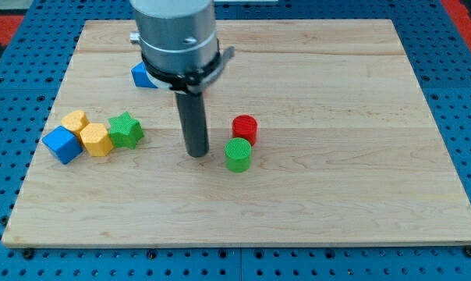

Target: Slide the green circle slightly down

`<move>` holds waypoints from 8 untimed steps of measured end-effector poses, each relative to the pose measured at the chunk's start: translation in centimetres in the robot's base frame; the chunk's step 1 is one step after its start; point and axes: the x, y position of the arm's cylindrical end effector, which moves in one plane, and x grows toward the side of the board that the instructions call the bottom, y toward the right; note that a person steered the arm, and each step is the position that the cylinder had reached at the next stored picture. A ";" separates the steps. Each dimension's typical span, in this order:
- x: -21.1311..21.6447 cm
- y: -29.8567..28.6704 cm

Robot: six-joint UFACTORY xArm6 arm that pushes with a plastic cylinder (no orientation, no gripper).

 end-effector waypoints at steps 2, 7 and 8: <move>1.1 20.5; 1.4 24.3; 1.5 24.3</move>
